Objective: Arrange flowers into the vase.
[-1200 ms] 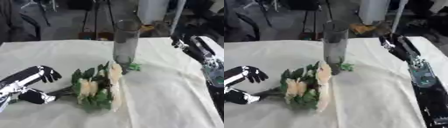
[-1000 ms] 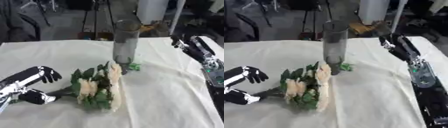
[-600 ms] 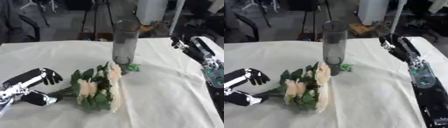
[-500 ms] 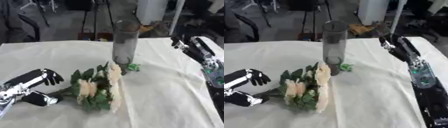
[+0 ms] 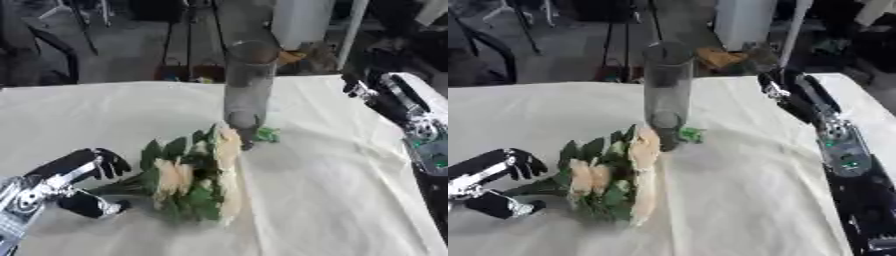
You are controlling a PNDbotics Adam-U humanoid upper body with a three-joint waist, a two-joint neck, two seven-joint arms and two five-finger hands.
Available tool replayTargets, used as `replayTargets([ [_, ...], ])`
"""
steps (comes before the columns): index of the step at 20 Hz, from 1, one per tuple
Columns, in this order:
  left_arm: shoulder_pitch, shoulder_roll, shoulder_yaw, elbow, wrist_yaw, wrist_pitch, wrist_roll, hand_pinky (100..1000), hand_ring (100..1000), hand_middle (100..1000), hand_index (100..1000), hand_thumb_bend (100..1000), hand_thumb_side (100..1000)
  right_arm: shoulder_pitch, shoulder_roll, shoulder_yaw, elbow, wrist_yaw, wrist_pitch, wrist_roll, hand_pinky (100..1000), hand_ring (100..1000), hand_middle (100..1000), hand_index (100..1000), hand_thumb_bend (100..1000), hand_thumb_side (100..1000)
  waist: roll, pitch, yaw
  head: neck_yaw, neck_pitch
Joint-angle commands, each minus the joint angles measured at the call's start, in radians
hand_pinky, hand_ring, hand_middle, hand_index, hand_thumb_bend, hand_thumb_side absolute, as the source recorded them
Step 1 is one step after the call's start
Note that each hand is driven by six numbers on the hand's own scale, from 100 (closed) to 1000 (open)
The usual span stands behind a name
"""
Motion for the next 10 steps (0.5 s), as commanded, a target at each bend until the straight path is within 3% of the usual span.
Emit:
replayTargets([
  [1,-0.026,0.003,0.002,0.009,-0.028,-0.007,0.015,642,661,636,776,488,241,-0.016,-0.019,-0.007,-0.012,0.000,-0.002,0.002,632,643,535,729,362,780,0.000,-0.010,-0.001,0.003,-0.004],
  [10,-0.041,-0.016,-0.003,0.045,-0.057,-0.006,0.023,627,636,612,768,484,234,-0.016,-0.019,-0.007,-0.011,-0.001,-0.003,0.003,632,643,535,729,363,779,0.000,-0.010,-0.002,0.004,-0.001],
])
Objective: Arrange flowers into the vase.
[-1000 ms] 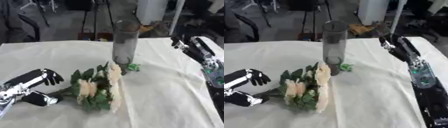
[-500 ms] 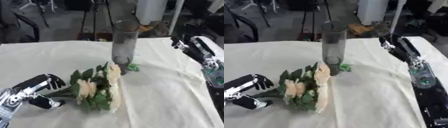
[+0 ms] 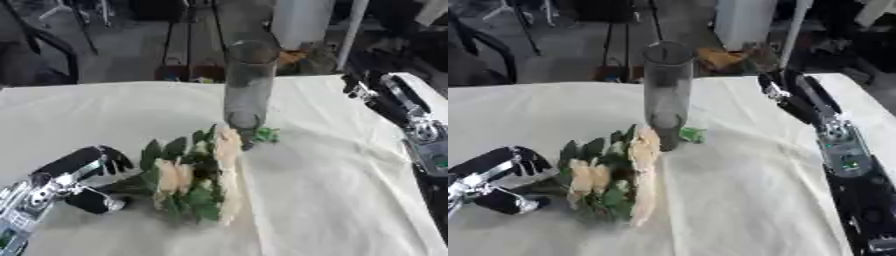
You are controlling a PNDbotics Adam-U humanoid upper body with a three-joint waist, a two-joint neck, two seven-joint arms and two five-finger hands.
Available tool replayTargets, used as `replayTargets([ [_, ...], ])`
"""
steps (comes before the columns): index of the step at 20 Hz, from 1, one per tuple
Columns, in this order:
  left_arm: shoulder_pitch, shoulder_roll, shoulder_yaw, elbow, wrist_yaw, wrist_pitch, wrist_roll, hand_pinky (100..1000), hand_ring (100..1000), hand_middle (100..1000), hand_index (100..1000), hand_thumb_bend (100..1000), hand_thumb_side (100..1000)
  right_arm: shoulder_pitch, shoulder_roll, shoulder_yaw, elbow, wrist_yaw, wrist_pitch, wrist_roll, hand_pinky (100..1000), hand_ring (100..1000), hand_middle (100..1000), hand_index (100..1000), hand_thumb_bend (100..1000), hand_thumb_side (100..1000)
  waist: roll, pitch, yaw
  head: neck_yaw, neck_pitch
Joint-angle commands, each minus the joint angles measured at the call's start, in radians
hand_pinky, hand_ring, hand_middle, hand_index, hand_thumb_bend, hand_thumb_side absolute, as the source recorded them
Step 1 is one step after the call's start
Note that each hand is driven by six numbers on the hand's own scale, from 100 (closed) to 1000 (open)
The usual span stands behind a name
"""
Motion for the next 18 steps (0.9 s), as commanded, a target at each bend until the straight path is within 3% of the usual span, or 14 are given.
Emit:
replayTargets([
  [1,-0.019,0.004,0.005,0.000,-0.013,0.000,0.008,624,630,606,765,486,233,-0.018,-0.019,-0.007,-0.011,-0.001,-0.003,0.003,632,643,535,729,363,779,0.001,-0.010,-0.002,0.003,-0.001],
  [10,-0.025,-0.001,-0.007,0.037,-0.045,0.003,0.004,580,581,554,754,459,224,-0.016,-0.017,-0.007,-0.012,-0.002,-0.003,0.005,632,644,535,729,362,779,0.001,-0.011,-0.003,0.000,0.001],
  [18,-0.035,-0.013,-0.014,0.077,-0.072,0.013,0.011,415,485,467,734,372,198,-0.017,-0.016,-0.007,-0.012,-0.002,-0.003,0.005,632,644,535,729,362,780,0.001,-0.011,-0.004,0.001,0.001],
])
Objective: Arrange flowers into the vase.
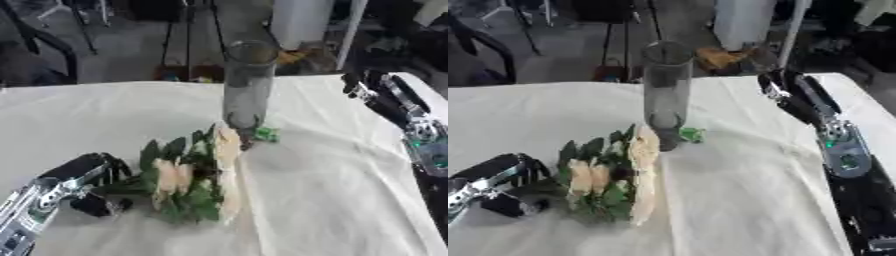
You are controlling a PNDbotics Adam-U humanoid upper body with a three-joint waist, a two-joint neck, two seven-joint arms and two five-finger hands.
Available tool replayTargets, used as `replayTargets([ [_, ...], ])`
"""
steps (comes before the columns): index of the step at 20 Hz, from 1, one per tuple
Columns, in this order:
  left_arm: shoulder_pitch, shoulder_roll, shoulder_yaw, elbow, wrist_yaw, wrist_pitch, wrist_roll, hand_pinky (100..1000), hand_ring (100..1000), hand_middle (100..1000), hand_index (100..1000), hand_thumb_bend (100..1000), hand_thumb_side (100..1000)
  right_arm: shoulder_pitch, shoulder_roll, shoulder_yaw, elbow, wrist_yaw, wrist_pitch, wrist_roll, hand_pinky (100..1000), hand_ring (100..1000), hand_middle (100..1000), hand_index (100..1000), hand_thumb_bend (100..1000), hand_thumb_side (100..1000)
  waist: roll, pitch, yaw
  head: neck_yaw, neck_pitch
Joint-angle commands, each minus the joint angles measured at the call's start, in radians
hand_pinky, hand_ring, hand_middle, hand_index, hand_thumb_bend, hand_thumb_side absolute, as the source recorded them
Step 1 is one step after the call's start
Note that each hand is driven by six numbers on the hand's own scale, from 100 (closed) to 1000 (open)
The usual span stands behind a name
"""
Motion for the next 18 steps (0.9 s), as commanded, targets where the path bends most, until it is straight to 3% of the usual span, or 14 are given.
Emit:
replayTargets([
  [1,-0.022,0.004,0.002,0.005,-0.010,0.006,0.006,395,469,458,732,368,197,-0.017,-0.016,-0.007,-0.012,-0.002,-0.001,0.003,632,644,535,729,363,779,0.001,-0.011,-0.002,0.001,0.001],
  [10,-0.026,-0.005,-0.004,0.030,-0.005,0.016,0.014,228,327,342,705,350,186,-0.017,-0.016,-0.007,-0.011,-0.002,-0.001,0.004,633,644,535,729,363,779,0.001,-0.011,-0.002,0.001,0.001],
  [18,-0.029,-0.014,-0.013,0.053,0.005,0.017,0.007,142,247,268,687,343,188,-0.018,-0.017,-0.007,-0.011,-0.002,-0.002,0.004,633,644,535,729,363,779,0.001,-0.009,-0.003,0.001,0.001],
])
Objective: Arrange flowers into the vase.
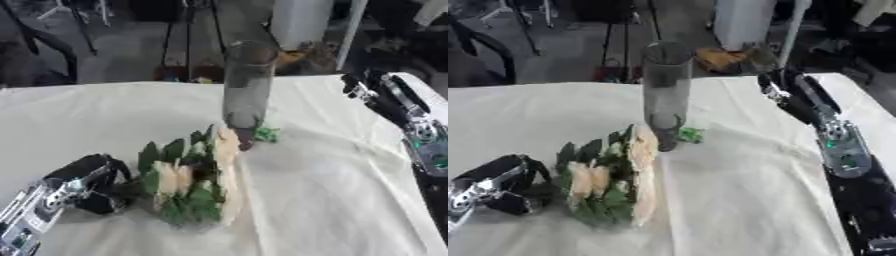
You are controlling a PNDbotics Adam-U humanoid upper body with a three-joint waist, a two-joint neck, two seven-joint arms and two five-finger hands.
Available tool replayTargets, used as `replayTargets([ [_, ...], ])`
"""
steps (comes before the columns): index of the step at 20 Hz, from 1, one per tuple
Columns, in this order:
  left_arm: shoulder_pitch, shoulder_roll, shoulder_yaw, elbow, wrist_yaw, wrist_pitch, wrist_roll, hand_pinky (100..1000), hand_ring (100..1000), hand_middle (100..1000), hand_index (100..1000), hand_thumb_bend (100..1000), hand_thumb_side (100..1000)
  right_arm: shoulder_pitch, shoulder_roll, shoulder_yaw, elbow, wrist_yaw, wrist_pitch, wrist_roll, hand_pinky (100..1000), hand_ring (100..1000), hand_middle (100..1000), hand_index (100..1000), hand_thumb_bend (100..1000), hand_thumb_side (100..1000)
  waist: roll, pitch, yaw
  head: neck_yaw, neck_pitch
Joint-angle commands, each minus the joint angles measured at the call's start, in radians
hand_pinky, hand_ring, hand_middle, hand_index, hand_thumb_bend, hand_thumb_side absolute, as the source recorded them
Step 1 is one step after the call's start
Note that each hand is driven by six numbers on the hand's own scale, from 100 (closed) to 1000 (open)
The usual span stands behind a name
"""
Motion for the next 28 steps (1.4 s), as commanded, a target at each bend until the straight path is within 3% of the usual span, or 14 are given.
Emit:
replayTargets([
  [1,-0.015,0.005,-0.005,0.012,0.001,0.003,-0.004,136,241,262,686,341,188,-0.019,-0.016,-0.007,-0.011,-0.002,-0.001,0.002,633,644,535,729,363,779,0.000,-0.009,-0.003,0.001,0.001],
  [11,-0.017,0.001,-0.008,0.020,0.004,0.002,0.003,100,112,147,673,310,223,-0.019,-0.016,-0.007,-0.011,-0.003,-0.001,0.003,633,644,535,729,365,779,0.000,-0.008,-0.003,0.001,0.001],
  [14,-0.017,-0.002,-0.007,0.021,0.008,0.004,0.011,100,100,100,669,293,286,-0.019,-0.016,-0.007,-0.010,-0.002,-0.001,0.004,633,644,535,729,365,779,0.000,-0.007,-0.002,0.001,0.001],
  [17,-0.017,-0.007,-0.005,0.022,0.024,0.008,0.026,100,100,100,666,323,490,-0.019,-0.016,-0.007,-0.010,-0.002,-0.002,0.004,633,644,535,729,365,780,-0.001,-0.007,-0.002,0.001,0.000],
  [20,-0.016,-0.012,-0.004,0.026,0.045,0.013,0.039,100,100,100,659,326,596,-0.020,-0.016,-0.007,-0.009,-0.002,-0.002,0.003,633,644,535,729,365,780,-0.002,-0.007,-0.002,0.000,0.000],
  [28,-0.017,-0.029,-0.005,0.050,0.102,0.041,0.069,100,100,100,627,246,658,-0.021,-0.015,-0.007,-0.007,-0.002,-0.003,0.003,633,644,535,730,357,782,-0.004,-0.006,-0.003,-0.001,0.002],
])
